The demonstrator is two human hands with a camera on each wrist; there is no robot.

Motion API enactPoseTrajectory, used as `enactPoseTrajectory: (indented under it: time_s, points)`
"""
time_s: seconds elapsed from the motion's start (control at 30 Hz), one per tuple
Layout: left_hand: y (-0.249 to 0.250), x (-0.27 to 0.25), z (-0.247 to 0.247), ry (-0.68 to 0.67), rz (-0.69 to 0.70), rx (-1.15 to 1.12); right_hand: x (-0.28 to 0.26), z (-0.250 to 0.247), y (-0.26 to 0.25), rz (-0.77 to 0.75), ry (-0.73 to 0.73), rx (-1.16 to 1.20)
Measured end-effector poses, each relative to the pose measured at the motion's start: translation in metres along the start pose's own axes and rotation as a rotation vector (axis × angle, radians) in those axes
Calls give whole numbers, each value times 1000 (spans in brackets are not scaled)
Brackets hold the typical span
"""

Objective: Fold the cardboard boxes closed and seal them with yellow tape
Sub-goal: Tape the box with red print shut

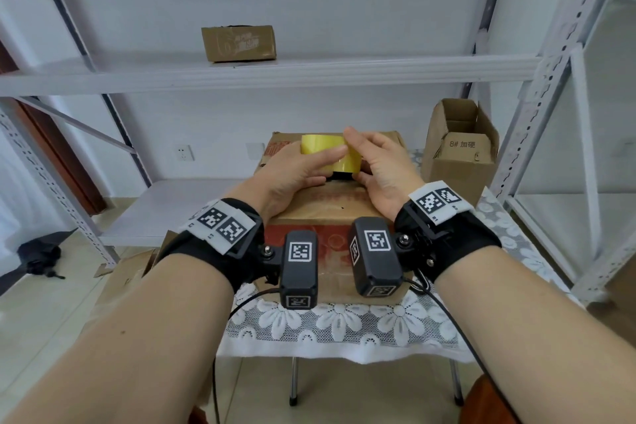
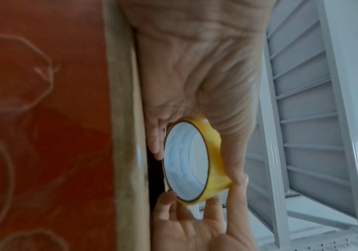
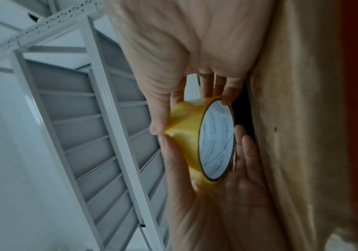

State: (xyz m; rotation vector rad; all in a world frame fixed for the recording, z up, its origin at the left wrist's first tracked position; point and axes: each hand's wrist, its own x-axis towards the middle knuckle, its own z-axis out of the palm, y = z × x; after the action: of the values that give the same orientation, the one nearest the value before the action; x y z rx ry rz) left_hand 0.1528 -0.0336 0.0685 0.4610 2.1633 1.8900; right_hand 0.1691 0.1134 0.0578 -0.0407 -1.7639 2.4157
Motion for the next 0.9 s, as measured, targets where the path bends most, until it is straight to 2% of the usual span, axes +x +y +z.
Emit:
enactPoseTrajectory:
  time_s: [0.23, 0.4, 0.57, 0.77, 0.9]
  points:
    - [-2, 2, 0, 87, -6, -96, 2, 2, 1, -6, 1, 34]
    - [-2, 1, 7, 152, 63, 8, 2, 3, 2, -11, 12, -12]
    - [-3, -2, 6, 288, 180, 116, 2, 3, 3, -20, 43, -35]
    - [-4, -2, 5, 471, 164, 119, 1, 3, 4, -35, 57, -34]
    - [-7, 0, 2, 521, 194, 148, 0, 4, 5, -74, 72, -44]
